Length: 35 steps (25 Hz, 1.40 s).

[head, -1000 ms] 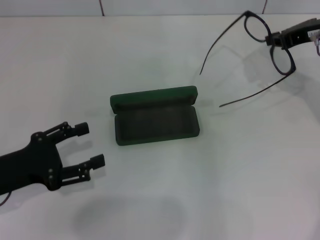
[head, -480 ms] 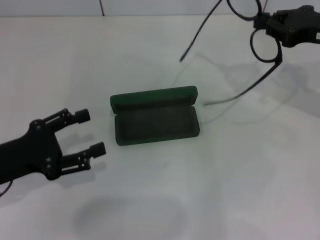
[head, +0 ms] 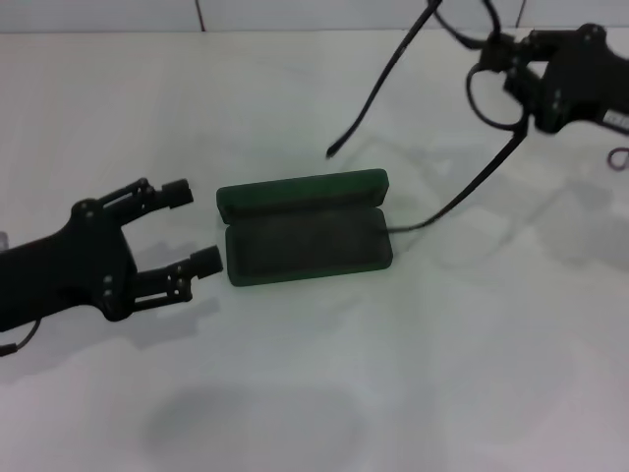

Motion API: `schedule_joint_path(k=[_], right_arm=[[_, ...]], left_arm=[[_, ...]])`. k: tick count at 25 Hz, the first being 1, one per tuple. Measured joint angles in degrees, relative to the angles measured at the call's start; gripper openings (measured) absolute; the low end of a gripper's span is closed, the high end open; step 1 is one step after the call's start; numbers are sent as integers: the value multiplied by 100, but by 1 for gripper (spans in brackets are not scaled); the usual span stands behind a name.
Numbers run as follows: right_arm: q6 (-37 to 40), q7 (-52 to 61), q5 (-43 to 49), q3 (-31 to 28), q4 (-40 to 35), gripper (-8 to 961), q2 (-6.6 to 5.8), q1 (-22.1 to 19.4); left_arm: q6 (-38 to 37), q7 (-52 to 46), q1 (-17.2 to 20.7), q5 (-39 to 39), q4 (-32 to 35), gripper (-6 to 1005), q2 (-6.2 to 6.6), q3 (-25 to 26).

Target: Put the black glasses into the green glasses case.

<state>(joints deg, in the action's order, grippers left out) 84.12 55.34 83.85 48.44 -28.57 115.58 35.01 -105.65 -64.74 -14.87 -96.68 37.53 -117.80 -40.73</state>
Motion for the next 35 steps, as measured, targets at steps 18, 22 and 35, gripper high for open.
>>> schedule_joint_path(k=[18, 22, 35], right_arm=[[252, -251, -86, 144, 896, 62, -40, 150], [277, 137, -78, 631, 847, 62, -239, 199], [958, 573, 887, 933, 752, 61, -637, 866]], left_arm=[[-537, 2538, -313, 201, -5, 773, -152, -30], [-721, 2913, -414, 201, 33, 614, -149, -58], [-1058, 3739, -773, 209, 697, 143, -108, -1259]])
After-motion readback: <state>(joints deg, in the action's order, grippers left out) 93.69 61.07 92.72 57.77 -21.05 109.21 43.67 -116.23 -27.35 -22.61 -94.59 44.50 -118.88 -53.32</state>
